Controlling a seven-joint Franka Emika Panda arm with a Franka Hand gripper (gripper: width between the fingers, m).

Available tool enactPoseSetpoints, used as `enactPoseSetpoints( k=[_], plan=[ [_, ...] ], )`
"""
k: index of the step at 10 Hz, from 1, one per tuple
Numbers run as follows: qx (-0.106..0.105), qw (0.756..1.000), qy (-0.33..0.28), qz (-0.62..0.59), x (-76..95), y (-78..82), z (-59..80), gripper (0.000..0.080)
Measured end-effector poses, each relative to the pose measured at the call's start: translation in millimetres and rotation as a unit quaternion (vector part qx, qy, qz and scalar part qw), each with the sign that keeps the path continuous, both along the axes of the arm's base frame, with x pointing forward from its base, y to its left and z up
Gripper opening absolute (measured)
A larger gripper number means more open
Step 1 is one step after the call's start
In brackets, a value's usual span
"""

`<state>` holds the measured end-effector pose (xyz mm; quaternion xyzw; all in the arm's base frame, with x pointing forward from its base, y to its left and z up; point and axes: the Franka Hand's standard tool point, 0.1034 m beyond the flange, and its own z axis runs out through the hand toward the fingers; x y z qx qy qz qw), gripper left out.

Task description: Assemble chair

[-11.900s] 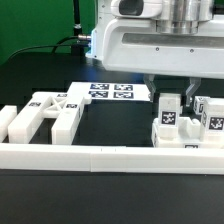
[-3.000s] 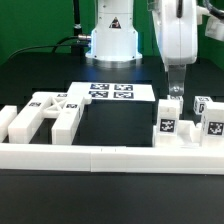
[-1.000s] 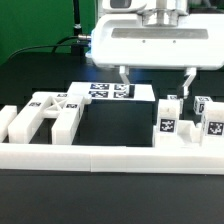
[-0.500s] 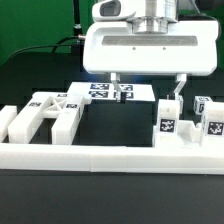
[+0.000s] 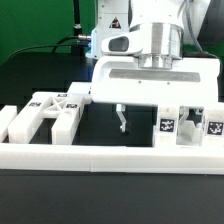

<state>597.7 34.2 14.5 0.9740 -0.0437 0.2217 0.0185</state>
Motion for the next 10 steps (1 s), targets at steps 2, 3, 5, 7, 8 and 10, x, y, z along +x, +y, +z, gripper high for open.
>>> enactPoseSetpoints(
  k=[2, 3, 5, 7, 8, 10],
  plan=[
    [-0.001, 1.000, 0.001, 0.003, -0.2, 2.9, -2.9, 0.0649],
    [-0.001, 1.000, 0.002, 0.002, -0.5, 2.5, -3.5, 0.0481],
    [-0.001, 1.000, 0.002, 0.002, -0.5, 2.6, -3.6, 0.0301],
    [-0.001, 1.000, 0.002, 0.002, -0.5, 2.6, -3.6, 0.0167],
    [-0.001, 1.000, 0.001, 0.002, 0.1, 2.6, -2.8, 0.0035],
    [-0.001, 1.000, 0.000, 0.002, 0.5, 2.6, -2.4, 0.0033]
  ],
)
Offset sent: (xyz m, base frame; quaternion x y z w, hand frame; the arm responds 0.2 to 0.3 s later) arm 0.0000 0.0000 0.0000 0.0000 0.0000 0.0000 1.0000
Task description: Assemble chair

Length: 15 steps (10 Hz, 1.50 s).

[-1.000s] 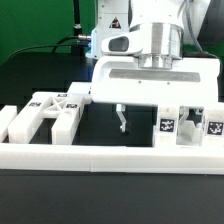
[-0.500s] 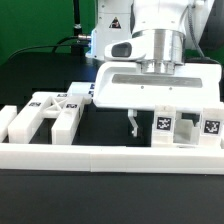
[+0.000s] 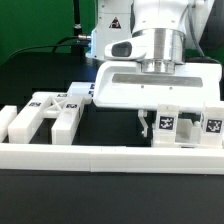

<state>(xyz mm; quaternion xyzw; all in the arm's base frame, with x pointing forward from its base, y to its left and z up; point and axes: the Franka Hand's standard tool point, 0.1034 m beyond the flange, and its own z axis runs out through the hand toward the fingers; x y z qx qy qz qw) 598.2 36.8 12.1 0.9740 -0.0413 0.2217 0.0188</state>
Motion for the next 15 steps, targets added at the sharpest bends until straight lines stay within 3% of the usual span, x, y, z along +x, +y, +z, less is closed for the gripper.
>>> enactPoseSetpoints(
  k=[5, 6, 7, 9, 10, 12, 13, 15],
  plan=[
    [0.000, 1.000, 0.000, 0.000, 0.1, 0.0, 0.1, 0.0033],
    [-0.009, 1.000, 0.000, 0.015, -0.5, -5.6, 2.6, 0.0033],
    [-0.024, 0.999, 0.007, 0.030, -9.5, -33.1, 10.6, 0.0033],
    [-0.026, 0.998, 0.039, 0.041, -33.7, -60.9, 22.4, 0.0033],
    [-0.033, 0.997, 0.046, 0.046, -50.4, -84.7, 34.3, 0.0033],
    [0.030, 0.988, 0.148, 0.040, -75.4, -79.0, 51.8, 0.0033],
    [0.042, 0.976, 0.209, 0.050, -77.6, -77.8, 69.9, 0.0033],
    [0.055, 0.952, 0.296, 0.058, -66.3, -76.9, 82.5, 0.0033]
  ],
)
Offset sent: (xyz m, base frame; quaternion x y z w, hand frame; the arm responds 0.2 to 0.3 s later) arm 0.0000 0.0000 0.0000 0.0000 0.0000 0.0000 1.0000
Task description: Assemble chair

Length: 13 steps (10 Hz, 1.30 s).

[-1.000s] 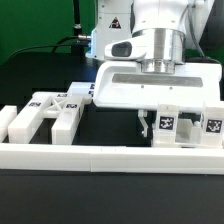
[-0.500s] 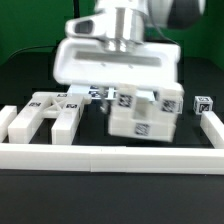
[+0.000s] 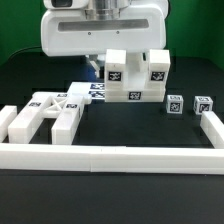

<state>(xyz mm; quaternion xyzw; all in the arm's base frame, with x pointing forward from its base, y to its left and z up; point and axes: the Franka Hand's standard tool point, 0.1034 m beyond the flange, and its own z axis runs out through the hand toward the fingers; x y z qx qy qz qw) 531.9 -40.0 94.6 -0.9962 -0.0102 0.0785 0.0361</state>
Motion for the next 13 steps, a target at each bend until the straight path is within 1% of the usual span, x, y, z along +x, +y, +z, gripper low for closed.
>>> enactPoseSetpoints(
  k=[1, 2, 3, 4, 5, 6, 7, 8, 9, 10, 11, 12, 13],
  plan=[
    [-0.002, 1.000, 0.021, 0.010, 9.1, 3.6, -7.3, 0.0033],
    [0.005, 0.998, 0.057, 0.012, 4.5, 5.8, -8.7, 0.0033],
    [0.009, 0.997, 0.077, 0.013, 3.8, 6.8, -8.5, 0.0033],
    [0.015, 0.992, 0.123, 0.015, -1.0, 10.3, -10.6, 0.0033],
    [0.002, 0.984, 0.177, 0.009, -2.7, 12.1, -14.5, 0.0033],
    [-0.004, 0.967, 0.254, 0.011, -3.8, 13.8, -12.1, 0.0033],
    [-0.003, 0.946, 0.325, 0.012, 1.8, 11.0, -14.8, 0.0033],
    [-0.010, 0.939, 0.343, 0.015, 8.4, 8.9, -20.9, 0.0033],
    [-0.016, 0.918, 0.396, 0.014, -1.8, 9.2, -21.0, 0.0033],
    [-0.017, 0.907, 0.420, 0.015, 0.2, 8.4, -28.3, 0.0033],
    [-0.020, 0.915, 0.403, 0.016, 8.6, 7.3, -33.2, 0.0033],
    [-0.022, 0.913, 0.407, 0.010, 6.2, 6.7, -32.7, 0.0033],
    [-0.027, 0.903, 0.429, -0.002, -2.7, 4.6, -37.9, 0.0033]
  ],
)
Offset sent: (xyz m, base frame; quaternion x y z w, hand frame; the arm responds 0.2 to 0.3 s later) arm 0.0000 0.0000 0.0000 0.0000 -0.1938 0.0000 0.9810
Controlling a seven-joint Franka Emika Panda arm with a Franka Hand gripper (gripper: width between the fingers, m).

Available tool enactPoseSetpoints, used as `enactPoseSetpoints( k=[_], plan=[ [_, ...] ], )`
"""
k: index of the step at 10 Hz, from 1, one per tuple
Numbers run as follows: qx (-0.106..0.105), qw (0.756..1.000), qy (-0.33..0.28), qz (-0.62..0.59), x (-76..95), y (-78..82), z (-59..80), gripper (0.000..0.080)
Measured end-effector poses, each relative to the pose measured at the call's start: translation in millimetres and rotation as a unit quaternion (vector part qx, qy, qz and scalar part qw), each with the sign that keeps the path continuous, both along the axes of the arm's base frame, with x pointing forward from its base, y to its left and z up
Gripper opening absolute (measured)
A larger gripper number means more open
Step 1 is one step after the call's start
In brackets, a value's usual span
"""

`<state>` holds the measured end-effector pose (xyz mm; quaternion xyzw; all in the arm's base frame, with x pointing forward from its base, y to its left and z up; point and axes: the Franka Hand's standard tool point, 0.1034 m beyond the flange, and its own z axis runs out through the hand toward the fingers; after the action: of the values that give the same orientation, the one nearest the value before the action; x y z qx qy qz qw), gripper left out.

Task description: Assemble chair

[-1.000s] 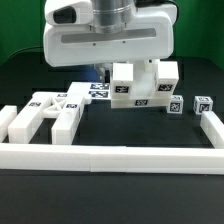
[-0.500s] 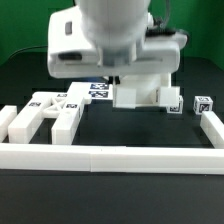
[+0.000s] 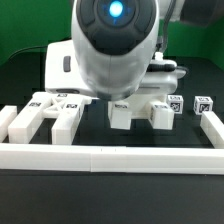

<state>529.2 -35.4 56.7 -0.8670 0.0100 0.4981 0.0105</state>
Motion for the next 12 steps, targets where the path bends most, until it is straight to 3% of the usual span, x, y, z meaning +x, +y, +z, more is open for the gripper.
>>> enactPoseSetpoints(
  k=[4, 9, 10, 11, 12],
  plan=[
    [-0.002, 1.000, 0.024, -0.006, -11.7, -6.7, -21.1, 0.0033],
    [0.000, 0.999, 0.034, -0.011, -16.5, -10.7, -22.4, 0.0033],
    [-0.001, 1.000, 0.028, -0.011, -14.7, -11.1, -24.6, 0.0093],
    [-0.001, 1.000, 0.026, -0.010, -14.0, -11.3, -25.3, 0.0266],
    [-0.001, 1.000, 0.025, -0.010, -13.6, -11.4, -25.7, 0.0266]
  ],
)
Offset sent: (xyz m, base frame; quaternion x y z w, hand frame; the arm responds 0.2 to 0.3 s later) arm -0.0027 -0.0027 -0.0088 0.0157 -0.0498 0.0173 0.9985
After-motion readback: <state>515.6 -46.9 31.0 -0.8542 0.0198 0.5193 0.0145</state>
